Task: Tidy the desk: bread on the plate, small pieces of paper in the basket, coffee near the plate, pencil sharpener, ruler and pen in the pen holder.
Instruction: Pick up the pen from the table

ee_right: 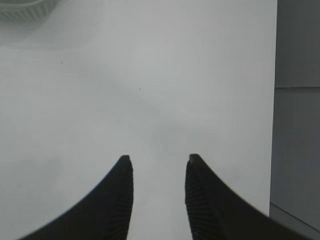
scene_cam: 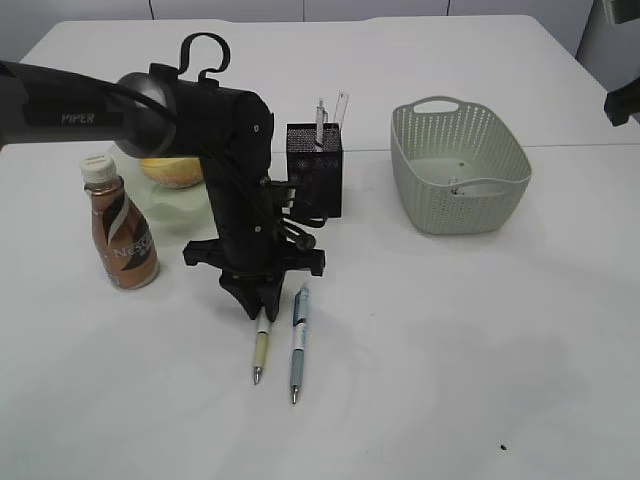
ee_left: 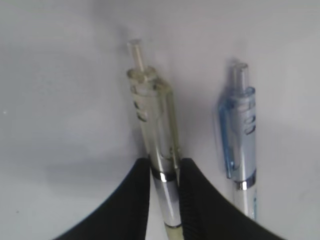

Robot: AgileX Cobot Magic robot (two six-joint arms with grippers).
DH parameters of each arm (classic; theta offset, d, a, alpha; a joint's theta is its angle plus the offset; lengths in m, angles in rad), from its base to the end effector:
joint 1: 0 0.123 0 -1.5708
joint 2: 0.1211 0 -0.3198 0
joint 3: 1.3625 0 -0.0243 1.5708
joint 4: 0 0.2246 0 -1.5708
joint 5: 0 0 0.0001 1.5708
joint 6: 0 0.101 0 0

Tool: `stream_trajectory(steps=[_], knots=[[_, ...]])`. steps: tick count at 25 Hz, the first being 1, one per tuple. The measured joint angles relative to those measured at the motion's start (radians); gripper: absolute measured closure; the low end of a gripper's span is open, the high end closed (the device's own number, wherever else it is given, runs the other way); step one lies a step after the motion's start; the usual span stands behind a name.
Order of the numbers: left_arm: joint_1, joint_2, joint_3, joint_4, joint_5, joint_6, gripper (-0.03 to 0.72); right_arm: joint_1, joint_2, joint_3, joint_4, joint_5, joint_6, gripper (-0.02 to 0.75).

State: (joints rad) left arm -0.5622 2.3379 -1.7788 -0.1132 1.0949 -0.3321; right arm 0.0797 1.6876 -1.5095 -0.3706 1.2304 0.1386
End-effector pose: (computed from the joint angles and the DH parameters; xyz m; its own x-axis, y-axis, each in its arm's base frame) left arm 0.3836 -0.2537 0.1438 -0.9834 0.1788 0.0315 0.1752 0.9799 -0.0956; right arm 0.3284 -0.0084 0.3461 -0.9599 -0.0676 -0.2720 0.0259 0.9449 -0.3262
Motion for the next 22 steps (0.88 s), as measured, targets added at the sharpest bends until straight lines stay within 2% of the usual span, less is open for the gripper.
stream_trajectory(steps=[4,8,10,22], knots=[[0.000,0.000,0.000,-0.006,0.000,-0.035,0.512,0.000,0.000,0.000,0.000,0.000,0.000,0.447],[0.000,0.000,0.000,-0.008,-0.006,-0.044,0.402,0.000,0.000,0.000,0.000,0.000,0.000,0.447],[0.000,0.000,0.000,-0.014,-0.006,-0.046,0.379,0.000,0.000,0.000,0.000,0.000,0.000,0.447],[-0.032,0.000,0.000,-0.031,-0.008,-0.131,0.398,0.000,0.000,0.000,0.000,0.000,0.000,0.447]])
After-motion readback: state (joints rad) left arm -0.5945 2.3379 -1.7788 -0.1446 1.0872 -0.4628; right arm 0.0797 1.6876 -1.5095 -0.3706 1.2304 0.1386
